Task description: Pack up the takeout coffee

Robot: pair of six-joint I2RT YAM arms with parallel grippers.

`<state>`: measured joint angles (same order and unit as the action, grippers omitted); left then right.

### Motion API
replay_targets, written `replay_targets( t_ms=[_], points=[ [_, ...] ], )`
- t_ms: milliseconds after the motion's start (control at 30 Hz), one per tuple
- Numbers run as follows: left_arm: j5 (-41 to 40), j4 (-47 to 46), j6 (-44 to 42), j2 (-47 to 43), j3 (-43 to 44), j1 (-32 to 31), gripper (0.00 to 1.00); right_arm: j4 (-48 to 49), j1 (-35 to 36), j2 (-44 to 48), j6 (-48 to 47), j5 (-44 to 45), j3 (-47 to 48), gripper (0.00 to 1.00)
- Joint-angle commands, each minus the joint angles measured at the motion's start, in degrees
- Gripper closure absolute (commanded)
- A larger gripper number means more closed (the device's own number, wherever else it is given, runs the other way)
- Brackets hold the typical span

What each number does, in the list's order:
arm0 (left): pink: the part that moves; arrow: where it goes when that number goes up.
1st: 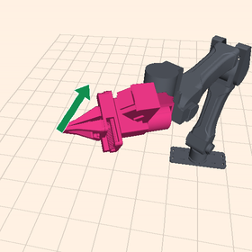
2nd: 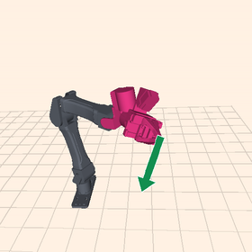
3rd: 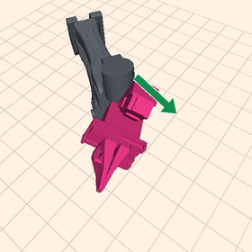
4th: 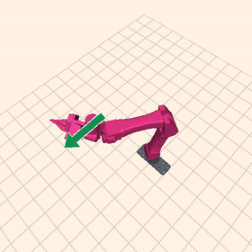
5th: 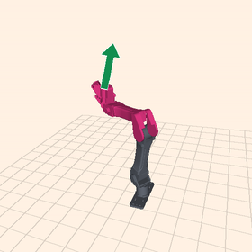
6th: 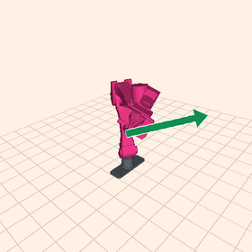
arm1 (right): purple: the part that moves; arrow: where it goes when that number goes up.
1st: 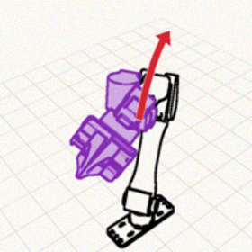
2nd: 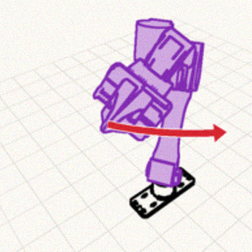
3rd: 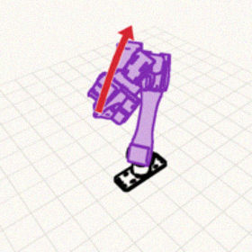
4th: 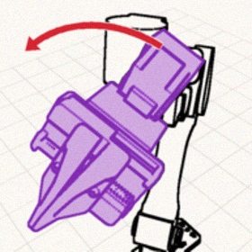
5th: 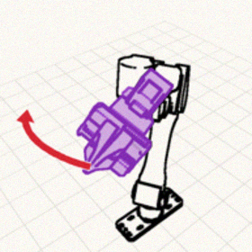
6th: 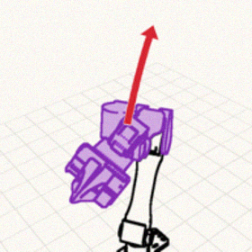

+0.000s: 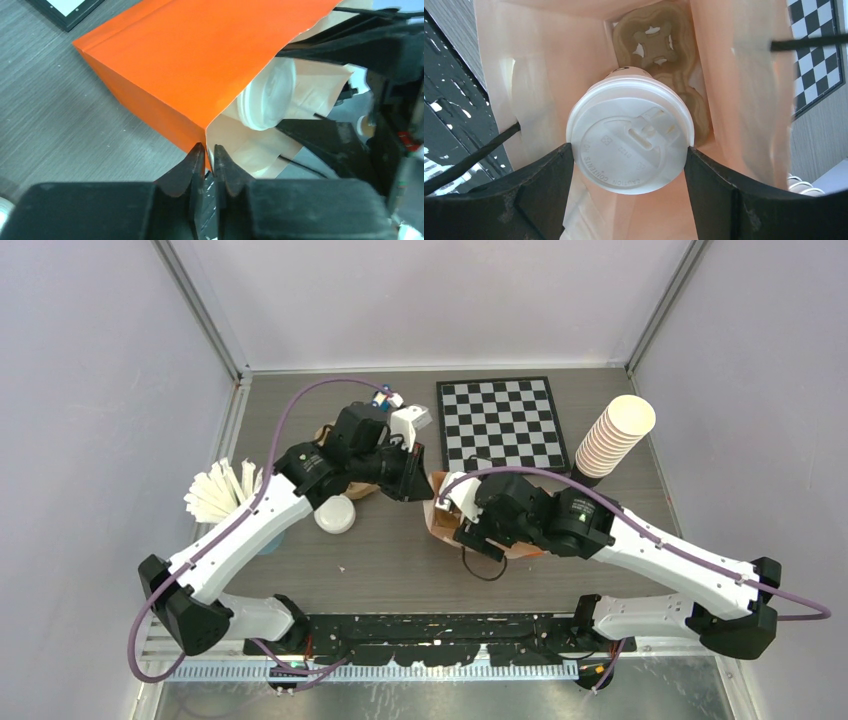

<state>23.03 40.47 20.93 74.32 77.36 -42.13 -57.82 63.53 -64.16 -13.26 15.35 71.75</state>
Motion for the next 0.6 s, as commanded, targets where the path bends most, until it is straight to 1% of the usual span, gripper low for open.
replay_targets(
  t_ms=[0, 33, 100, 133, 200, 300, 433, 567],
  points=[
    [-0.7, -2.4, -1.1, -2.5, 0.7, 0.2, 0.76, 3.6, -0.2, 0.7, -0.4, -0.3, -1.7, 0.40],
    [-1.1, -1.2, -0.7, -2.9, 0.8, 0.2, 0.66, 4.1, -0.2, 0.9, 0.0, -0.4, -2.2, 0.40],
    [-1.8, 1.4, 1.4, -4.2, 0.5, 0.2, 0.52, 5.4, -0.2, 1.5, 0.8, -0.6, -3.2, 0.40],
    [-0.5, 1.5, 2.5, -5.1, -0.2, 0.1, 0.48, 6.0, -0.1, 1.6, 1.2, -0.8, -3.4, 0.40],
    [1.9, -0.5, 6.1, -7.1, -3.2, 0.1, 0.44, 6.7, -0.1, 1.6, 2.0, -1.2, -3.8, 0.40],
    [2.1, -1.1, 10.0, -8.6, -6.5, 0.0, 0.40, 6.7, -0.1, 1.1, 2.6, -1.7, -3.7, 0.40],
    [2.1, -0.8, 11.6, -8.1, -7.1, -0.5, 0.35, 6.7, -0.1, 1.0, 2.6, 0.1, -4.3, 0.40],
    [2.1, -0.5, 12.0, -6.7, -6.3, -1.7, 0.34, 7.6, -0.1, 1.3, 2.3, 0.2, -5.7, 0.41]
  ],
)
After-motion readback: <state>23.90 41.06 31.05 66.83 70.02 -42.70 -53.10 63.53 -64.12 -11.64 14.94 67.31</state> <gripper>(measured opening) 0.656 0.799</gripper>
